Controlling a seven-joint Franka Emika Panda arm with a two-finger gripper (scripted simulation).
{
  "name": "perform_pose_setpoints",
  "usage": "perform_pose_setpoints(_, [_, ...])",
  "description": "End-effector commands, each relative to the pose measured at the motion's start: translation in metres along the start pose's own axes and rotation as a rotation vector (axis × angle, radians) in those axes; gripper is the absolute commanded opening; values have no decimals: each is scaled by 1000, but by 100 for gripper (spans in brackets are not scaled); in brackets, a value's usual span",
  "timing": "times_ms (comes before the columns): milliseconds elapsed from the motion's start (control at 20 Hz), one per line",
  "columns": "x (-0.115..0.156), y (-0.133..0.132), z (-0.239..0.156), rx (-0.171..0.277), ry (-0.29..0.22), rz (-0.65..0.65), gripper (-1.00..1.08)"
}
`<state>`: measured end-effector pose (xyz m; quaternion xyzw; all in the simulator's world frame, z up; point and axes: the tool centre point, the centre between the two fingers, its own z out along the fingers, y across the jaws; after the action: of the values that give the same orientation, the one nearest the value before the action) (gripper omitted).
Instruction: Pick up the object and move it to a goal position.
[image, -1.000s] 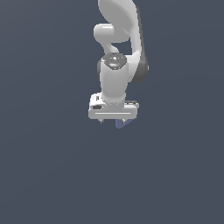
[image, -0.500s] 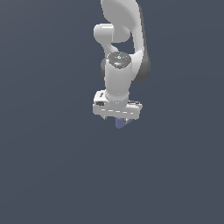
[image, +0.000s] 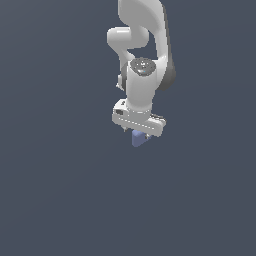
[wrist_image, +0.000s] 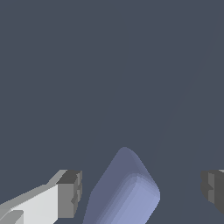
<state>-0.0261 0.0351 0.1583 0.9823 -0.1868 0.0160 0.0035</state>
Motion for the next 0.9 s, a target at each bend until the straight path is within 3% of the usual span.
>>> perform_pose_setpoints(0, [-7, -2, 1, 0, -3, 61, 100])
perform_pose_setpoints(850, [-54, -13, 8, -5, -24, 452, 100])
